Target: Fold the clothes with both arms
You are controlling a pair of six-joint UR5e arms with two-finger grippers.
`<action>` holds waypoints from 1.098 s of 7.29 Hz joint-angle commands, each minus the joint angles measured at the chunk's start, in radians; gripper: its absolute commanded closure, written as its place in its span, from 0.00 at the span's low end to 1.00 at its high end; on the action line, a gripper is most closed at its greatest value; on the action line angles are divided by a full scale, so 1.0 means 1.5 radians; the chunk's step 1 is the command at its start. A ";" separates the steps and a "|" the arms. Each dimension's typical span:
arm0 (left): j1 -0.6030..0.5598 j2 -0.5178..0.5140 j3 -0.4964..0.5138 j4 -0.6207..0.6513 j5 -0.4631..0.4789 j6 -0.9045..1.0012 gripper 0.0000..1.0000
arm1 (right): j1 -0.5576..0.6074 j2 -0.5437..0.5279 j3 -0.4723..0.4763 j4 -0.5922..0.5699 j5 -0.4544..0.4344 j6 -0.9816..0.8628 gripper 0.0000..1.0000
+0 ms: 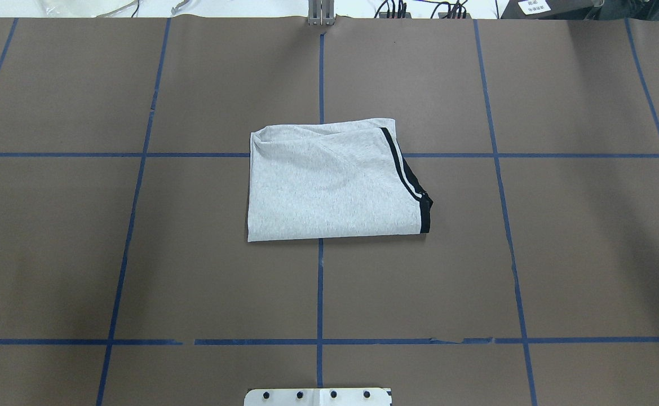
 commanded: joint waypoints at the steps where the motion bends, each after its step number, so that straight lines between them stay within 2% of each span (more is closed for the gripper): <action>1: -0.002 -0.013 0.006 -0.001 0.002 -0.003 0.00 | 0.000 -0.001 0.001 -0.001 -0.004 0.000 0.00; 6: -0.007 -0.003 0.010 0.000 0.002 -0.001 0.00 | 0.000 -0.005 0.002 0.002 -0.014 0.000 0.00; 8: -0.006 -0.003 0.011 0.001 0.000 -0.002 0.00 | 0.000 -0.005 -0.018 0.002 -0.014 -0.001 0.00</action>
